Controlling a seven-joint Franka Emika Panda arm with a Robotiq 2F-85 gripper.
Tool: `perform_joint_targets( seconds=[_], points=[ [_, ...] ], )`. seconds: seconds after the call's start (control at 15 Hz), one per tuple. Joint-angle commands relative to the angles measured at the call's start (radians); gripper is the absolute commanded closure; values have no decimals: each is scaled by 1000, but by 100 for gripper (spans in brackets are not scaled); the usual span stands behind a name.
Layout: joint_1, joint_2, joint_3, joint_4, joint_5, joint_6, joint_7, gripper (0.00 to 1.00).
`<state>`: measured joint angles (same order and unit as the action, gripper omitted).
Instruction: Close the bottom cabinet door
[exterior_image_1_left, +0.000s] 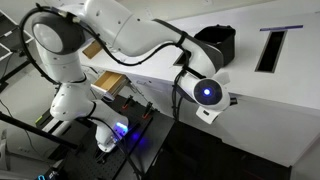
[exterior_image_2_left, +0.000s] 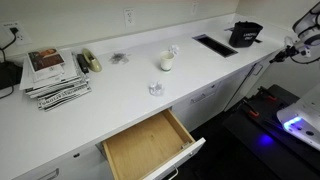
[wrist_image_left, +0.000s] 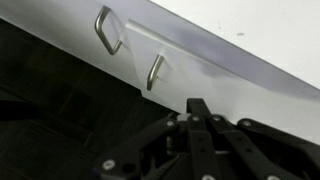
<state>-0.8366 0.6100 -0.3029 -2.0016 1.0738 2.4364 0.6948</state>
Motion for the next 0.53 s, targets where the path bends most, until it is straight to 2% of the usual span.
perform_joint_targets(
  seconds=[0.0,0.2,0.33,0.47],
  points=[
    [101,-230,-90,-206,-37,128,-120,100],
    [161,-376,-175,-295,-172,173,-202,100],
    [180,-481,-227,-350,-292,179,-237,100],
    [186,-586,-276,-392,-451,157,-219,100]
  ],
)
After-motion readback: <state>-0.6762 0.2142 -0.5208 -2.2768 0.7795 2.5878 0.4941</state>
